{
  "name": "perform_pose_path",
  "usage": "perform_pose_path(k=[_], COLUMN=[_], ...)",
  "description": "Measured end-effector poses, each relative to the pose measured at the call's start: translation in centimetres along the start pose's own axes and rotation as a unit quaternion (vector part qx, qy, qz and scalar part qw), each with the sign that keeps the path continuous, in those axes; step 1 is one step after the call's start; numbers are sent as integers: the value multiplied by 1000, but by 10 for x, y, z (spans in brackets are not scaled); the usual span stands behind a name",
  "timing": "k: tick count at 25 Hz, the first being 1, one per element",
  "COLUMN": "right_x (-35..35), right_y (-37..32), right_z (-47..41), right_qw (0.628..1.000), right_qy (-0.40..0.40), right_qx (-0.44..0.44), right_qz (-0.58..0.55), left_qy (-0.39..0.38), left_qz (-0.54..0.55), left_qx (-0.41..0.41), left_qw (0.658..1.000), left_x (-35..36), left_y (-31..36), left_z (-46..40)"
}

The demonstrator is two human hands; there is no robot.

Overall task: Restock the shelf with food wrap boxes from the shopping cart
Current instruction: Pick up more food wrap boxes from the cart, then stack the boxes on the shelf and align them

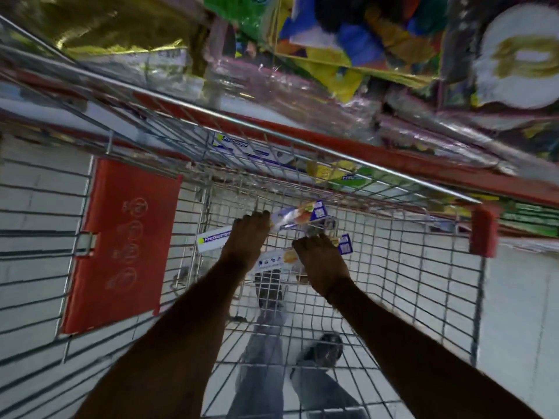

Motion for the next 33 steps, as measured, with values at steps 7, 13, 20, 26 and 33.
perform_pose_path(k=[7, 13, 20, 26, 33], right_x=[-94, -227, -403, -517, -583], right_y=[22, 51, 101, 115, 123], right_z=[85, 149, 204, 237, 236], right_qw=[1000, 994, 986, 973, 964], right_qy=[10, 101, 167, 226, 256], right_qx=[-13, -47, -6, 31, 39], right_qz=[-12, -4, -4, -30, -65], left_qy=[-12, 55, 141, 157, 210], left_qz=[13, 18, -10, -65, -153], left_qx=[-21, 38, 80, 90, 106], left_qw=[1000, 998, 987, 981, 960], left_x=[-95, -231, -425, -544, -635], left_y=[63, 131, 233, 295, 326], left_z=[60, 93, 96, 68, 6])
Point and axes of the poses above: each hand's wrist, its own z-axis away from the middle knuckle, its own x-axis out of the palm, y = z × x, the point moved 7 cm from there along -z, towards the middle knuckle, and after that the axes turned 12 degrees about x, right-handed, at the moved point
